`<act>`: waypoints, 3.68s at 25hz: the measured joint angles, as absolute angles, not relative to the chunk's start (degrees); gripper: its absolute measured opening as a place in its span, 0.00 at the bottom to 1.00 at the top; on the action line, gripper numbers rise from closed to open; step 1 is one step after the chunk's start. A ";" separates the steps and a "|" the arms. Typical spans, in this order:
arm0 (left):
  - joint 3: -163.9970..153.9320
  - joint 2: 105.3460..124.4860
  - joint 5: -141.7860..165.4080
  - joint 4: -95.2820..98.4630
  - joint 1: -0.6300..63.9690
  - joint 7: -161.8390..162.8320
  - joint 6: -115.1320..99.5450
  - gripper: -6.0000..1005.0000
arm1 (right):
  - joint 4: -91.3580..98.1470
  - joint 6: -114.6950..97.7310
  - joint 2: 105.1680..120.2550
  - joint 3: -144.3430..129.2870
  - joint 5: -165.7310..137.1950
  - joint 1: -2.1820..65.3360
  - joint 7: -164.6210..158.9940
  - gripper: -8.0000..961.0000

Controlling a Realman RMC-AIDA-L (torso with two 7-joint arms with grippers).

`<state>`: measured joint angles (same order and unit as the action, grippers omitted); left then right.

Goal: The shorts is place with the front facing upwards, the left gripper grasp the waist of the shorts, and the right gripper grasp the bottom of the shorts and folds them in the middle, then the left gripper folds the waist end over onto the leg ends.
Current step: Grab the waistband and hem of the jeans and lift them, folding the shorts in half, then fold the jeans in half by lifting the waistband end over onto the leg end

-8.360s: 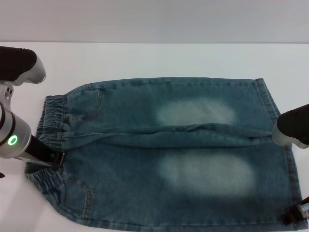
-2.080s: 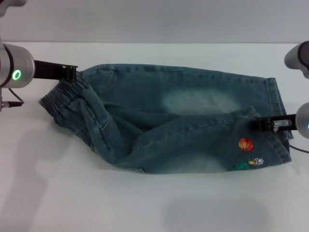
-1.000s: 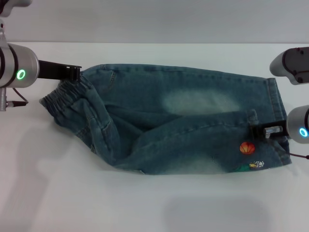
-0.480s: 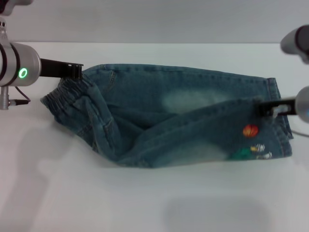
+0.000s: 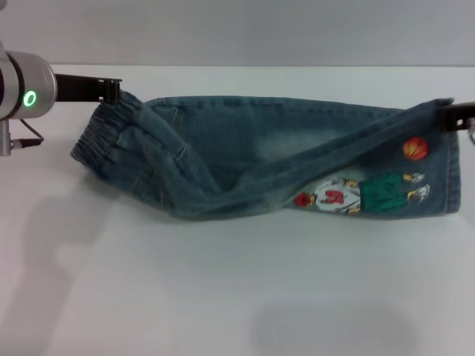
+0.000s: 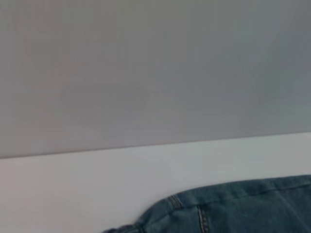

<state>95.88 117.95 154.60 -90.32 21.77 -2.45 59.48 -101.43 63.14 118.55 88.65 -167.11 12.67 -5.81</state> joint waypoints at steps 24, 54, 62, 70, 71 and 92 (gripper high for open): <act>95.96 118.13 154.60 -88.06 21.66 0.09 50.67 0.03 | -104.63 59.92 118.74 95.31 -167.17 11.41 -2.82 0.01; 87.59 117.95 154.06 -66.21 27.92 -2.45 14.98 0.04 | -82.06 30.52 118.58 100.48 -167.00 14.43 9.81 0.08; 87.41 117.95 153.90 -62.51 30.66 -2.46 14.63 0.32 | -77.75 29.45 118.72 101.90 -166.79 17.11 12.97 0.41; 86.76 117.94 153.96 -66.54 27.08 -2.46 18.55 0.55 | -74.58 9.27 119.39 91.80 -166.57 11.62 10.08 0.75; 86.88 117.90 153.99 -67.16 26.72 -2.46 19.73 0.58 | -72.70 5.75 119.38 90.32 -166.51 11.43 9.15 0.79; 90.94 117.76 153.49 -71.19 25.37 -3.17 36.66 0.85 | -49.51 -19.73 119.19 73.95 -165.81 17.31 -1.95 0.17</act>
<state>90.94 117.76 153.49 -71.19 25.37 -3.17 36.66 -49.51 -19.73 119.19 73.95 -165.81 17.31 -1.96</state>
